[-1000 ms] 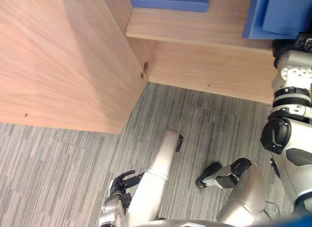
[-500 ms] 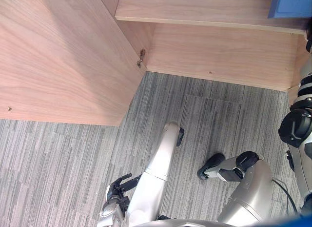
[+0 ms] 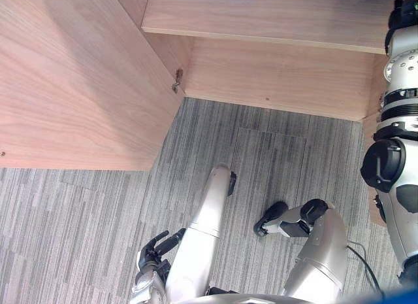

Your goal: Walk over to the cabinet, pick up the folder, carry it to the office cabinet, place the folder inside the office cabinet, then close the office cabinet door

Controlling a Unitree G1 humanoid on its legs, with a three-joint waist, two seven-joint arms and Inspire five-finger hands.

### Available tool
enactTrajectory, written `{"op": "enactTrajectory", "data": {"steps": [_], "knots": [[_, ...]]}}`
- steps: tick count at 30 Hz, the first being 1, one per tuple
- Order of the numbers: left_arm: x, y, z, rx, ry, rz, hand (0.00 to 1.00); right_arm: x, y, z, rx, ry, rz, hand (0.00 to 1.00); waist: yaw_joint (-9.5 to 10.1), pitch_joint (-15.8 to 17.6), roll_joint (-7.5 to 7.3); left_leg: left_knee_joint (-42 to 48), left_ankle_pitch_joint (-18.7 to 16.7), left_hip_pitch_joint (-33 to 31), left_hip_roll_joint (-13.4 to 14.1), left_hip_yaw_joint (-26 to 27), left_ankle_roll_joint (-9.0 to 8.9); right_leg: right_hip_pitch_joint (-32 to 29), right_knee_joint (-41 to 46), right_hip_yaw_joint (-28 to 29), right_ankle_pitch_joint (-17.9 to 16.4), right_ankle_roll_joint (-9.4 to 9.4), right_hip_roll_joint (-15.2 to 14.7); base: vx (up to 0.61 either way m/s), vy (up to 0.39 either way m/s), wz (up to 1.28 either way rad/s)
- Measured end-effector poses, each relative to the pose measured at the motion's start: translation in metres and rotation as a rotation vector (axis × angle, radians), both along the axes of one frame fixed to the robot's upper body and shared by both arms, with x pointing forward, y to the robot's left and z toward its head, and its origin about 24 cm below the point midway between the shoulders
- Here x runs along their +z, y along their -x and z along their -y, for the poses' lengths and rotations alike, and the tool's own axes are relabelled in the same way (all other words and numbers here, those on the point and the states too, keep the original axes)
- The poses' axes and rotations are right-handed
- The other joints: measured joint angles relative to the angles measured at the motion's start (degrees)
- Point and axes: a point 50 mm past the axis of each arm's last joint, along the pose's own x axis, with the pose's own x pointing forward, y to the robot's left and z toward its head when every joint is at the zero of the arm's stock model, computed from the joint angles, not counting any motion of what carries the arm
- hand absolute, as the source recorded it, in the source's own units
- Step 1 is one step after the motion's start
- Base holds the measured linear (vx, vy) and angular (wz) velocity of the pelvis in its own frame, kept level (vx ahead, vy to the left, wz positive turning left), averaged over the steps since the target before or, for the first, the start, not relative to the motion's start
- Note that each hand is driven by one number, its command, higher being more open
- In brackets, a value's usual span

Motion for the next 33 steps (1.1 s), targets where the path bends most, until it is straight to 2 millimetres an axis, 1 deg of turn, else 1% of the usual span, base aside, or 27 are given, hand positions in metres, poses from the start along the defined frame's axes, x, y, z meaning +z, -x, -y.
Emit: {"op": "enactTrajectory", "data": {"steps": [5, 8, 10, 12, 14, 15, 17, 18, 19, 21, 23, 25, 28, 30, 33], "knots": [[0.000, -0.001, 0.000, -0.005, 0.001, 0.006, 1.00, -0.007, -0.008, -0.010, 0.047, 0.093, -0.044, 1.00, -0.62, 0.03, -0.09, -1.60, 0.04, 2.45, 0.02, -0.46, -0.08, 3.09, -1.79, -1.08, 0.01, -0.01, 0.19, 0.04, -0.061, 0.04], [0.001, -0.002, -0.001, -0.020, 0.005, 0.018, 1.00, -0.011, -0.012, -0.014, 0.060, 0.221, -0.090, 1.00, -0.67, -0.09, -0.31, -2.43, 0.08, 3.70, 0.03, -0.50, -0.14, 4.49, -2.51, -1.42, 0.02, 0.05, 0.22, 0.03, -0.061, 0.03], [0.002, -0.002, -0.003, -0.034, 0.007, 0.033, 1.00, -0.017, -0.017, -0.018, 0.066, 0.419, -0.173, 1.00, -0.64, -0.19, -0.51, -2.83, 0.10, 4.47, 0.02, -0.61, -0.17, 5.35, -2.92, -1.68, 0.00, 0.09, 0.22, 0.02, -0.062, 0.03], [0.003, -0.002, -0.006, -0.050, 0.004, 0.043, 1.00, -0.021, -0.019, -0.019, 0.069, 0.547, -0.223, 1.00, -0.65, -0.33, -0.78, -3.05, 0.18, 4.52, 0.01, -0.64, -0.24, 5.43, -3.04, -1.80, 0.00, 0.08, 0.21, 0.02, -0.050, 0.03], [0.006, -0.004, -0.011, -0.088, -0.019, 0.054, 1.00, -0.030, -0.020, -0.015, 0.046, 0.732, -0.325, 1.00, -0.41, -0.36, -0.83, -3.10, 0.25, 4.59, -0.08, -0.89, -0.29, 5.80, -3.08, -2.15, -0.03, 0.10, 0.12, 0.02, -0.066, 0.06], [0.007, -0.005, -0.015, -0.102, -0.028, 0.061, 1.00, -0.039, -0.020, -0.009, 0.028, 0.818, -0.387, 1.00, -0.26, -0.38, -0.87, -3.15, 0.28, 4.69, -0.15, -1.00, -0.27, 6.13, -3.11, -2.36, -0.12, 0.17, -0.03, 0.02, -0.068, 0.08], [0.008, -0.004, -0.019, -0.110, -0.040, 0.061, 1.00, -0.050, -0.020, -0.004, 0.012, 0.899, -0.466, 1.00, -0.14, -0.45, -0.99, -3.26, 0.35, 4.72, -0.31, -0.97, -0.21, 6.25, -3.13, -2.40, -0.16, 0.24, -0.24, 0.02, -0.053, 0.08], [0.009, -0.003, -0.024, -0.129, -0.059, 0.059, 1.00, -0.063, -0.020, 0.004, -0.012, 0.992, -0.553, 1.00, -0.10, -0.46, -1.00, -3.40, 0.51, 4.66, -0.61, -0.96, -0.20, 6.30, -3.14, -2.46, -0.16, 0.25, -0.62, 0.02, -0.057, 0.10], [0.010, -0.003, -0.028, -0.143, -0.069, 0.061, 1.00, -0.068, -0.017, 0.011, -0.056, 1.096, -0.603, 1.00, 0.11, -0.48, -1.00, -3.43, 0.58, 4.58, -0.72, -0.97, -0.18, 6.33, -3.14, -2.54, -0.16, 0.24, -0.76, 0.02, -0.047, 0.09], [0.011, -0.002, -0.032, -0.158, -0.081, 0.062, 1.00, -0.069, -0.013, 0.020, -0.097, 1.216, -0.673, 1.00, 0.69, -0.67, -1.02, -3.46, 0.61, 4.50, -0.80, -0.96, -0.16, 6.35, -3.14, -2.61, -0.23, 0.39, -0.92, 0.02, -0.049, 0.04], [0.012, -0.002, -0.033, -0.167, -0.078, 0.075, 1.00, -0.075, -0.008, 0.030, -0.125, 1.289, -0.727, 1.00, 1.36, -1.20, -1.08, -3.51, 0.63, 4.38, -0.86, -0.96, -0.13, 6.36, -3.14, -2.70, -0.28, 0.49, -1.05, 0.02, -0.053, 0.05], [0.012, 0.003, -0.034, -0.175, -0.076, 0.079, 1.00, -0.083, -0.007, 0.033, -0.121, 1.342, -0.754, 1.00, 1.62, -1.66, -1.41, -3.56, 0.63, 4.40, -0.89, -0.92, -0.12, 6.45, -3.17, -2.72, -0.29, 0.49, -1.10, 0.03, -0.060, 0.04], [0.010, 0.008, -0.034, -0.183, -0.064, 0.069, 1.00, -0.094, -0.006, 0.033, -0.086, 1.386, -0.772, 1.00, 1.88, -2.15, -1.48, -3.56, 0.64, 4.48, -0.89, -0.88, -0.09, 6.63, -3.20, -2.77, -0.30, 0.51, -1.16, 0.02, -0.052, 0.02], [0.008, 0.014, -0.034, -0.187, -0.055, 0.056, 1.00, -0.102, -0.007, 0.031, -0.064, 1.450, -0.787, 1.00, 2.03, -2.52, -1.58, -3.56, 0.62, 4.58, -0.74, -0.78, -0.05, 6.67, -3.25, -2.70, -0.40, 0.73, -1.10, 0.02, -0.059, -0.03], [0.006, 0.019, -0.033, -0.189, -0.050, 0.039, 1.00, -0.109, -0.008, 0.026, -0.046, 1.517, -0.795, 1.00, 1.97, -2.66, -1.69, -3.73, 0.61, 5.04, -0.38, -0.40, -0.02, 6.69, -3.37, -2.32, -0.36, 0.77, -0.82, 0.02, -0.059, -0.07]]}}
